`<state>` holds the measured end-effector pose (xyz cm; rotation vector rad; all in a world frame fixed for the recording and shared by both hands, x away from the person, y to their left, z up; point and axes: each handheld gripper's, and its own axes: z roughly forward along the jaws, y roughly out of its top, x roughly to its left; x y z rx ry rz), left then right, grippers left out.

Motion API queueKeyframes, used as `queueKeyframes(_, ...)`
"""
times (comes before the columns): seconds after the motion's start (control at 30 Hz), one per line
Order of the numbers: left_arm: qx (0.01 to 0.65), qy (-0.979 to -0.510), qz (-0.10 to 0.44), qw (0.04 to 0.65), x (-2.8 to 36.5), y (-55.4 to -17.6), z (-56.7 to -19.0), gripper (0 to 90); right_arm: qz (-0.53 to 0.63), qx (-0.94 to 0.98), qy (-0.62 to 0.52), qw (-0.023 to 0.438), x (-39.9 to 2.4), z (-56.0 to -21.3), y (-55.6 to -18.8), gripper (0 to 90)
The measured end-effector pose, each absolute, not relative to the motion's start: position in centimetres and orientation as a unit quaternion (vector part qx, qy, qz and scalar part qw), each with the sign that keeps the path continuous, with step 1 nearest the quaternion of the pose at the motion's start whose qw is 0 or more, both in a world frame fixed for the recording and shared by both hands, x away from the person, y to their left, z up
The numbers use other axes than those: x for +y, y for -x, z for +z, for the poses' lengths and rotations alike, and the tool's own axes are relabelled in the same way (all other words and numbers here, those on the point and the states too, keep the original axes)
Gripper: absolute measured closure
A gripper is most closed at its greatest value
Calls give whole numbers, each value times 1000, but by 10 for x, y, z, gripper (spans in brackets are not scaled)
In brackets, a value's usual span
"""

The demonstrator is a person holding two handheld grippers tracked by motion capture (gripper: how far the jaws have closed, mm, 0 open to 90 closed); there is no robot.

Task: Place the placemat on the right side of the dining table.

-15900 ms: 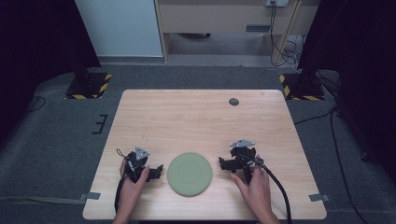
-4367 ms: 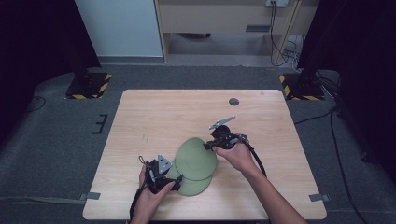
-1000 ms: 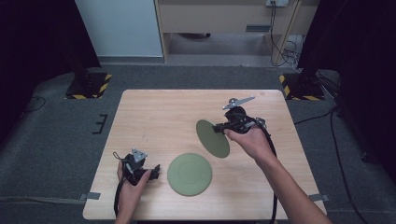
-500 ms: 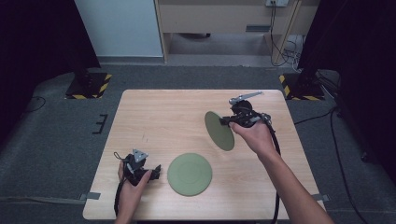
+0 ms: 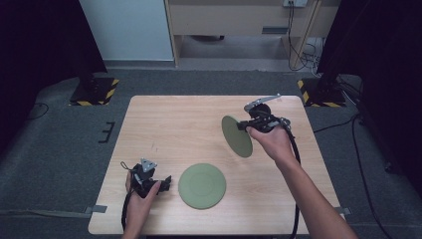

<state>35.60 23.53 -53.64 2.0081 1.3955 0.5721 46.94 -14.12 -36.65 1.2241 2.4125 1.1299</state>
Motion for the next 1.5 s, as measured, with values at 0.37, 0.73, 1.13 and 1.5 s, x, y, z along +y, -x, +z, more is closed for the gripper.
queueKeyframes(0.37,529,-760,215,309,235,-356,-536,0,378,810,-432,121,-156,-366,-479,861)
queueKeyframes(0.73,529,-761,215,309,235,-356,-536,0,368,802,-451,135,-173,-370,-486,860)
queueKeyframes(1.13,529,-761,215,309,235,-356,-536,0,351,791,-478,150,-194,-378,-496,860)
queueKeyframes(1.5,529,-761,215,309,235,-356,-536,0,353,780,-494,151,-204,-386,-499,860)
